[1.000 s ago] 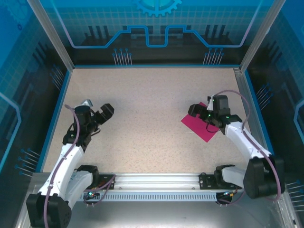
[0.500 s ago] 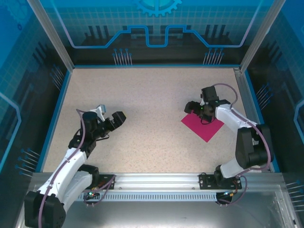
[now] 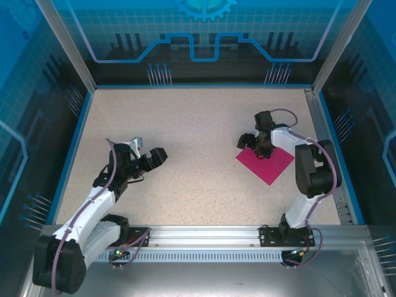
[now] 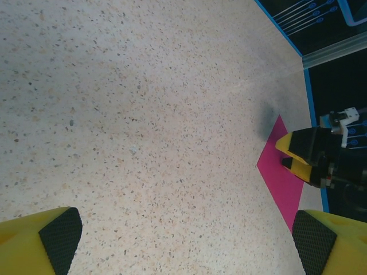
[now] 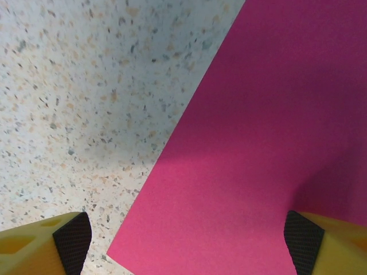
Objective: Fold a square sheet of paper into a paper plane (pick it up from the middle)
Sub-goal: Move the square sheet of paper to the center of the table.
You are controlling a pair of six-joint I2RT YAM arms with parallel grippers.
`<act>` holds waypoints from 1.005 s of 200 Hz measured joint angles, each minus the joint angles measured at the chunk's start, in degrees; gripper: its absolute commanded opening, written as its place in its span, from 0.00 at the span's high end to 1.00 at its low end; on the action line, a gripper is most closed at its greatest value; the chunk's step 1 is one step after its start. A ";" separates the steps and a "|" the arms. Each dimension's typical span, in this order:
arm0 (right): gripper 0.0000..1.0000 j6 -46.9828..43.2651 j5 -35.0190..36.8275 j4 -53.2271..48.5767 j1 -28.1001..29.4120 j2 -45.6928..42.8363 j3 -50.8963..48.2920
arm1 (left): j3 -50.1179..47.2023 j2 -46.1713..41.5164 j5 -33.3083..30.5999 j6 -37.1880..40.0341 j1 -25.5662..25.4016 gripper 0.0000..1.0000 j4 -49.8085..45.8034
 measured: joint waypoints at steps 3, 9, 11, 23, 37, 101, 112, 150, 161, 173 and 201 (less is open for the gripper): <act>0.09 0.00 -0.02 -0.11 0.26 0.13 0.07 | 0.04 0.22 0.17 0.15 0.00 0.01 0.11; 0.09 -0.02 -0.02 -0.33 0.90 0.44 0.17 | 0.13 0.70 0.44 0.39 0.00 0.01 0.39; 0.09 -0.02 0.00 -0.39 1.14 0.55 0.24 | 0.15 0.85 0.59 0.55 0.00 0.01 0.48; 0.09 -0.13 0.31 -0.59 2.78 1.05 0.57 | 0.61 2.10 1.16 0.83 0.00 0.02 0.85; 0.09 -0.37 0.90 -0.85 4.83 1.53 1.20 | 1.68 3.85 2.01 1.18 0.00 0.01 0.85; 0.08 -2.01 5.40 -1.01 16.04 5.42 5.49 | 10.69 8.20 3.58 0.35 -2.71 0.02 -1.68; 0.08 -3.02 5.62 -1.05 18.29 6.73 7.15 | 10.69 8.15 2.51 -1.01 -5.20 0.02 -1.25; 0.07 -3.93 4.59 -0.42 22.95 9.01 10.14 | 7.54 10.01 -2.47 -5.75 -14.56 0.02 3.48; 0.07 -3.37 3.50 0.07 22.97 9.01 10.14 | 7.26 11.96 -3.32 -6.75 -15.19 0.01 3.76; 0.07 -1.92 2.47 0.59 22.67 9.01 10.14 | 7.26 14.05 -4.26 -7.06 -15.23 0.01 3.91; 0.07 3.96 1.40 2.67 22.49 8.94 9.81 | 7.32 15.34 -6.01 -6.95 -15.28 0.02 2.71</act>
